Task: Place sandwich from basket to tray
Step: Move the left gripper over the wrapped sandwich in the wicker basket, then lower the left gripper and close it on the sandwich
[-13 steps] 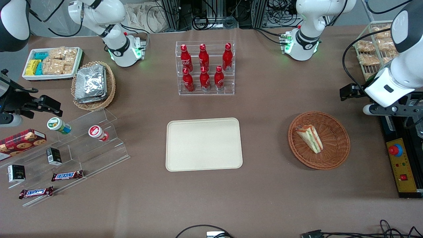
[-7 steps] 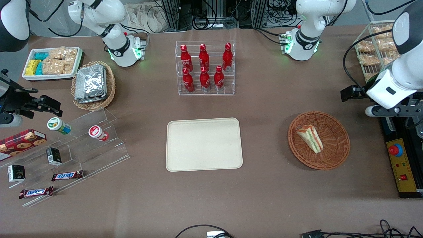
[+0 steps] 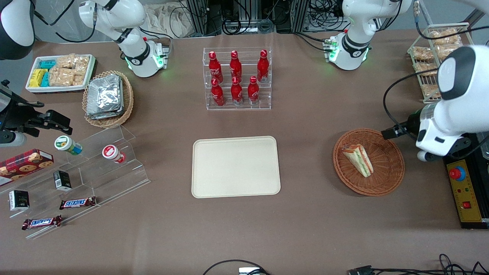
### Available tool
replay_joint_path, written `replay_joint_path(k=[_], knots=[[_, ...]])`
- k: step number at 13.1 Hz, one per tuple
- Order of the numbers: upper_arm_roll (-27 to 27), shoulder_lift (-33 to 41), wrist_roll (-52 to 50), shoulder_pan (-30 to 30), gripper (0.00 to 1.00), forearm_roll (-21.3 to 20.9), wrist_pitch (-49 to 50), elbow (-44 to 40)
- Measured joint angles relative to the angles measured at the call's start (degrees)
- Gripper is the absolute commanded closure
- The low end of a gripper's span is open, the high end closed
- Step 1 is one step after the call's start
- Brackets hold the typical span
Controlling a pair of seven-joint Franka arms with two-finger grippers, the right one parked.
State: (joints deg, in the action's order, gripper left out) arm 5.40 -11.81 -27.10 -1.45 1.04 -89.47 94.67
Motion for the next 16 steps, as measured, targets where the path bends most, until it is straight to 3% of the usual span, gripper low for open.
replay_joint_path(k=[12,16], knots=[[0.2,-13.1,-8.1,-0.3,0.02,0.5,-20.9,8.0],[0.5,-16.4,-9.5,-0.2,0.02,2.5,-25.4,8.5]])
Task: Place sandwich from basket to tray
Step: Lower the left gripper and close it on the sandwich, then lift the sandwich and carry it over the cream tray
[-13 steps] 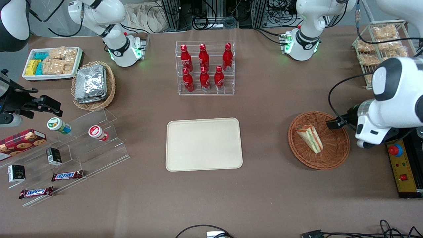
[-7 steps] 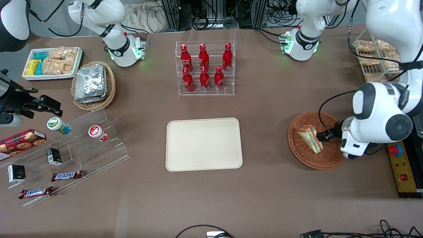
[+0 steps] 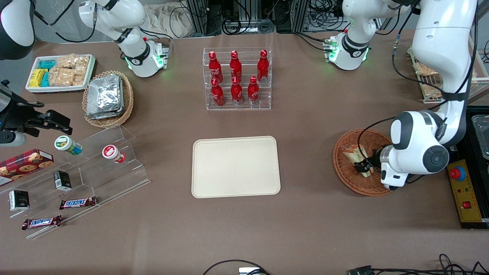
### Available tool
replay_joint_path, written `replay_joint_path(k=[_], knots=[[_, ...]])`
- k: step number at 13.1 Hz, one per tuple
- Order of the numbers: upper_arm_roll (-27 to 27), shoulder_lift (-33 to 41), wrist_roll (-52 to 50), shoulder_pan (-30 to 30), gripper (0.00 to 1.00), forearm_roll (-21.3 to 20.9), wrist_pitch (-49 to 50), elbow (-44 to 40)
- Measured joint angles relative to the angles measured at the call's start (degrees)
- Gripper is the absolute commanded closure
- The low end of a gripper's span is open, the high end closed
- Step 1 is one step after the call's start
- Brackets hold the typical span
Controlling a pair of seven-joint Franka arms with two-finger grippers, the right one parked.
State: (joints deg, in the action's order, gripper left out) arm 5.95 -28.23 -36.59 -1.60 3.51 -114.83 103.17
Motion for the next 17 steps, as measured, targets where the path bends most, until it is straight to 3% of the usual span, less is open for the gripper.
replay_joint_path(k=[2,3,4,5,6,10,13,17], knots=[[0.1,-0.9,-0.1,0.0,0.02,0.1,-3.4,1.8],[0.1,-1.2,-0.1,0.0,0.16,0.1,-5.3,3.1],[0.1,-1.3,-0.1,0.0,0.59,0.1,-6.6,4.2],[0.1,-1.3,-0.1,0.1,0.89,0.1,-7.2,4.9],[0.2,-1.3,-0.1,0.3,1.00,0.1,-7.3,5.1],[0.7,0.6,0.0,2.0,1.00,0.1,-5.3,4.8],[1.9,5.3,3.0,2.3,1.00,0.1,1.5,2.6],[3.7,10.8,21.4,2.4,1.00,0.1,12.1,-5.0]])
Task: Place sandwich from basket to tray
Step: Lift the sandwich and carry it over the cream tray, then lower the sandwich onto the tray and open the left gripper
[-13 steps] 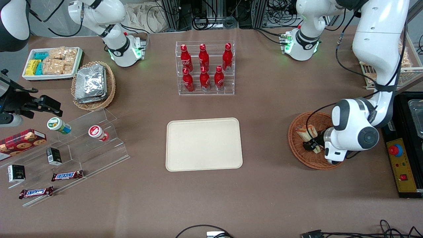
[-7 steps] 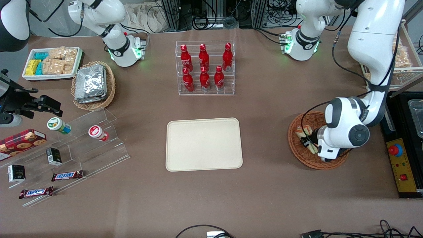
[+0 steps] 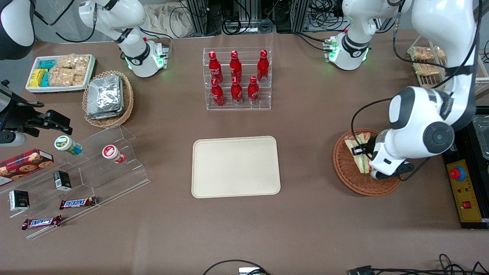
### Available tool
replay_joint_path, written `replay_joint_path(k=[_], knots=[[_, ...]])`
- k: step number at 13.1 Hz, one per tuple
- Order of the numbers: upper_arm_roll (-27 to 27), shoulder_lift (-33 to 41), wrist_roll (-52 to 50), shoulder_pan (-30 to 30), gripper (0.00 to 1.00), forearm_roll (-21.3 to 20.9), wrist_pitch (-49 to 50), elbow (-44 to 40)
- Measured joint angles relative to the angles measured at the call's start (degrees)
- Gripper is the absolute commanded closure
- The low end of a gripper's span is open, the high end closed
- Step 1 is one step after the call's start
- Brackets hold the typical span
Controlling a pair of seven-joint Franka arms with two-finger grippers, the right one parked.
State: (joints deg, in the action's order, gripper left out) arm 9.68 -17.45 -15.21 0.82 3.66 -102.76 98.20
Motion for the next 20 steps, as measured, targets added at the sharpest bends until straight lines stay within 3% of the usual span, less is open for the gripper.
replay_joint_path(k=[3,7,15,19,20], knots=[[4.7,-0.3,4.7,0.6,1.00,0.5,2.0,-6.2],[11.2,-7.4,-3.0,3.4,1.00,2.4,1.5,-12.6],[12.0,-25.6,-7.5,13.3,1.00,2.5,-16.8,-16.8],[12.0,-30.6,-7.5,14.4,1.00,2.5,-18.7,-17.2],[12.0,-30.9,-7.5,14.6,0.83,2.5,-18.7,-17.2]])
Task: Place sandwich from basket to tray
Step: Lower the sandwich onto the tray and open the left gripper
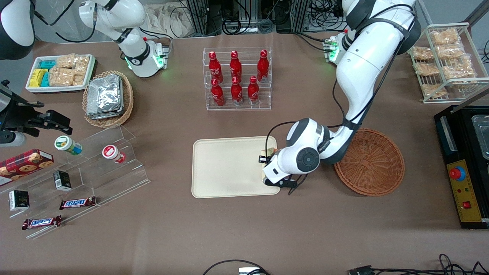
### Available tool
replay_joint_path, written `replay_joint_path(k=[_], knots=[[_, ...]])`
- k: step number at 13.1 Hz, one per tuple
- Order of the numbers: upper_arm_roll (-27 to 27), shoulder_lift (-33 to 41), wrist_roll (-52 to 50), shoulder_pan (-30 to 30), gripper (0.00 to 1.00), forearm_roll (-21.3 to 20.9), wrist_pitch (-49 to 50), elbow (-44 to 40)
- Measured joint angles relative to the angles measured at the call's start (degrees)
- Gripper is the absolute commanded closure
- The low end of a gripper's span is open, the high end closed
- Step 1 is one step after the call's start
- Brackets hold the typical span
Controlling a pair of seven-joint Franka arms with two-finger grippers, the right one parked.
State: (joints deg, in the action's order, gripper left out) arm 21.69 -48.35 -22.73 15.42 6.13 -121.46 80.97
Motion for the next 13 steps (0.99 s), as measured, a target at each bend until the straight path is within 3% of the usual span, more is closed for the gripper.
replay_joint_path(k=[1,9,13], knots=[[0.0,-0.1,0.0,0.1,0.01,0.0,0.0,0.0],[-0.2,1.2,-0.6,-0.8,0.00,-0.2,0.8,-2.0],[-0.2,8.9,-3.7,-4.2,0.00,-0.2,10.5,-3.7]])
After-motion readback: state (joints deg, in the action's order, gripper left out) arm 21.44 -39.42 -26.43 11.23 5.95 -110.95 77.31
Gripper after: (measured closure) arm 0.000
